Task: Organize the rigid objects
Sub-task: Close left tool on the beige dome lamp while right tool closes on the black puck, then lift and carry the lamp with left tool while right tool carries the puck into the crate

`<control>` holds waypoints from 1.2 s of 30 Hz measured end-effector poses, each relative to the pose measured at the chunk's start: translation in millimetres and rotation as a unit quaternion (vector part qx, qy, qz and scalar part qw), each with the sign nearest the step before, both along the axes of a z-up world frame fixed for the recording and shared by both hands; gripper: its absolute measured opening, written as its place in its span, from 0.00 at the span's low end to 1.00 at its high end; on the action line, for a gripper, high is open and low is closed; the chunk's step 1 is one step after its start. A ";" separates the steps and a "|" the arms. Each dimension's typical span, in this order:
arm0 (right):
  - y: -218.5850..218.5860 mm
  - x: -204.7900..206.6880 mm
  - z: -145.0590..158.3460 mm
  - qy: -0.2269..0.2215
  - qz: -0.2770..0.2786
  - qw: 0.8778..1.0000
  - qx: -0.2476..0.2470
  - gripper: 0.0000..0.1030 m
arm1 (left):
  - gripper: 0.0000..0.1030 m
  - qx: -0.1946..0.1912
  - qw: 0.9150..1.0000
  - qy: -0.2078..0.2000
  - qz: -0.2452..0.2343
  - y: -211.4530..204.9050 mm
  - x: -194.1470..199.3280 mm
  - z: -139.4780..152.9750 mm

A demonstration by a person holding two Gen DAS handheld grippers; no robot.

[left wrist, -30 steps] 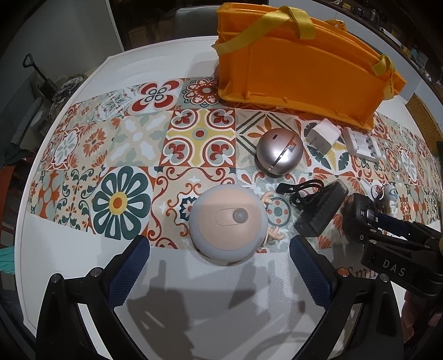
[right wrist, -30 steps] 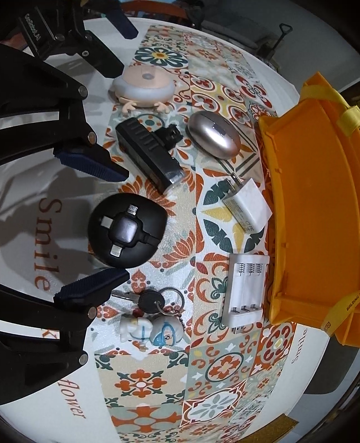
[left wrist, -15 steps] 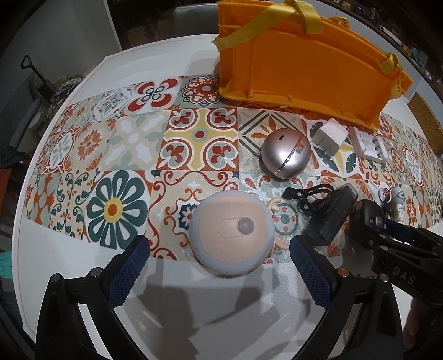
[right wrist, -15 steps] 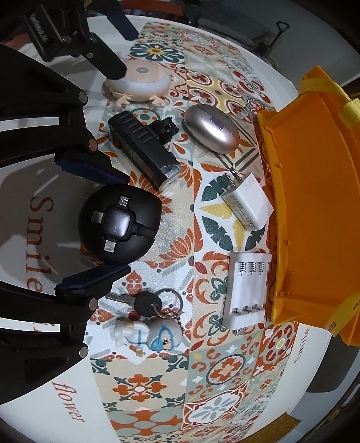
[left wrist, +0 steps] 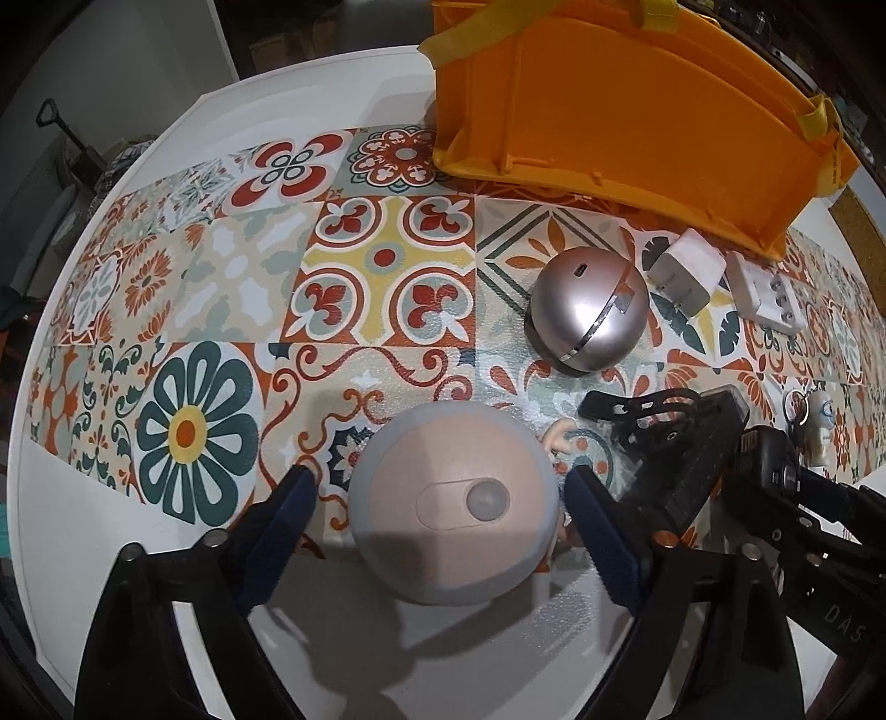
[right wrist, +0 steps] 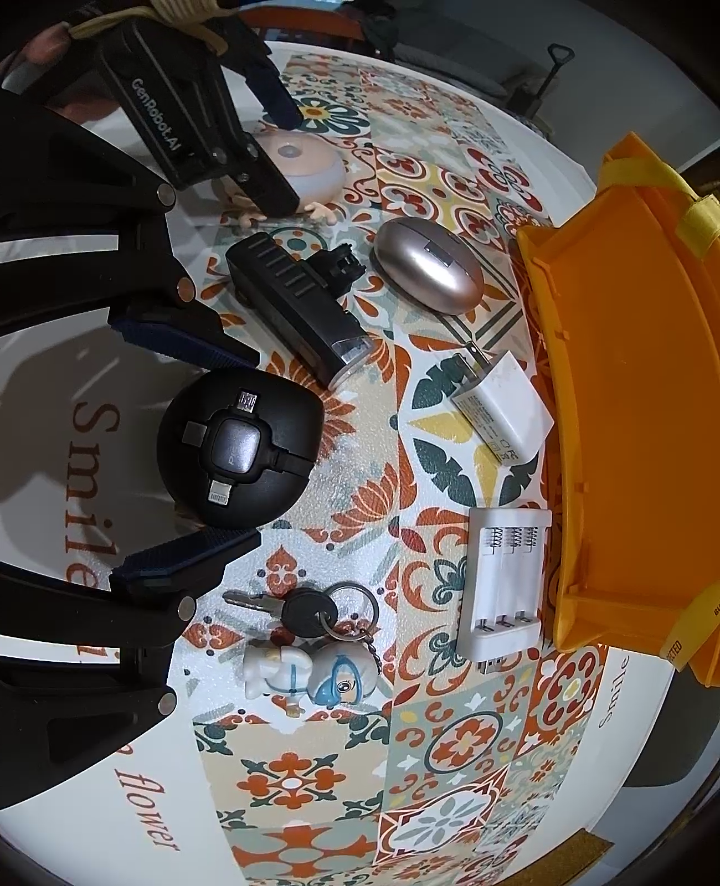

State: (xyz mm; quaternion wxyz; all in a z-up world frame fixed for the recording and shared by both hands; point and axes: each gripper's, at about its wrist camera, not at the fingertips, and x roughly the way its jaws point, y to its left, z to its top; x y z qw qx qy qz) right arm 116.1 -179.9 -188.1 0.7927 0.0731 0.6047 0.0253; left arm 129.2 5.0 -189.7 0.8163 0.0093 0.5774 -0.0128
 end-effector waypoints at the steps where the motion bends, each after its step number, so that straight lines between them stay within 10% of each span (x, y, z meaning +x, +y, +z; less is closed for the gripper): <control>1: 0.0 0.4 -0.1 0.000 0.000 1.000 -0.001 0.55 | 0.83 -0.003 1.000 0.004 0.001 -0.7 0.8 -1.3; 17: 3.4 -6.3 3.3 -0.002 -0.001 1.000 0.004 0.55 | 0.72 -0.024 1.000 -0.005 -0.001 1.2 -4.7 0.4; 36: -6.0 -28.0 67.5 -0.066 0.001 0.998 0.012 0.55 | 0.72 -0.029 0.994 -0.095 -0.045 -11.4 -30.1 79.3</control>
